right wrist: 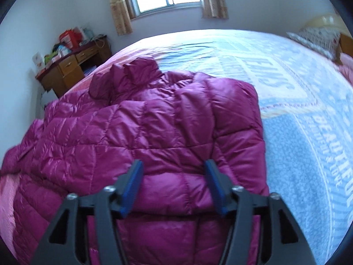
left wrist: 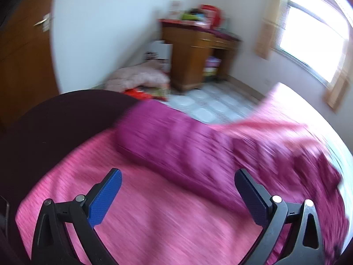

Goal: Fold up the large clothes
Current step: 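Grasp the other sleeve with the left gripper and lift it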

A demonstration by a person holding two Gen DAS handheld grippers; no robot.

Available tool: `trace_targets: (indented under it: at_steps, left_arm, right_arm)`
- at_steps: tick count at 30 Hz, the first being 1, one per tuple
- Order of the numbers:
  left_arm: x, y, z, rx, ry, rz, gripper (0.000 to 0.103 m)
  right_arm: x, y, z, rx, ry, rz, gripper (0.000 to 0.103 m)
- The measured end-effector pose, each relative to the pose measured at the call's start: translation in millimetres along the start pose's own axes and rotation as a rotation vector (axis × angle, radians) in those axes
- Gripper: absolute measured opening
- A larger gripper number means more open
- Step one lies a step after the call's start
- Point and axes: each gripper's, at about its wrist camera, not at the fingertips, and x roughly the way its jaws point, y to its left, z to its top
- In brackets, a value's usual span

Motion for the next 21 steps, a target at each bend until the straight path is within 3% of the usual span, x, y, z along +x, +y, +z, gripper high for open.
trace_targets:
  at_steps: [3, 7, 9, 10, 12, 15, 19, 21]
  left_arm:
    - [38.1, 31.9, 20.6, -0.092, 0.068, 0.075, 0.102]
    - [68.6, 42.1, 25.2, -0.163, 0.114, 0.074, 0.101]
    - [80.0, 41.5, 22.6, -0.177, 0.143, 0.055, 0.086]
    - [86.5, 40.4, 22.0, -0.185, 0.166, 0.045, 0.071]
    - [85.4, 33.6, 21.0, -0.165, 0.131, 0.069, 0.063]
    - [86.0, 34.1, 18.5, -0.170, 0.109, 0.047, 0.050]
    - [85.1, 40.4, 19.4, -0.199, 0.099, -0.017, 0.023]
    - [81.9, 33.9, 22.2, -0.172, 0.086, 0.007, 0.021]
  right_arm:
    - [1.9, 1.0, 0.2, -0.005, 0.005, -0.006, 0.066]
    - [3.7, 1.7, -0.4, -0.007, 0.006, -0.011, 0.066]
    - [4.7, 3.1, -0.7, -0.015, 0.010, -0.021, 0.066]
    - [4.7, 3.7, -0.9, -0.017, 0.010, -0.024, 0.066]
    - [5.0, 4.3, -1.1, -0.021, 0.012, -0.029, 0.066]
    - [5.8, 4.5, -1.2, -0.022, 0.013, -0.032, 0.067]
    - [5.9, 4.2, -1.2, -0.019, 0.015, -0.029, 0.067]
    - [5.9, 4.1, -1.2, -0.018, 0.014, -0.027, 0.067]
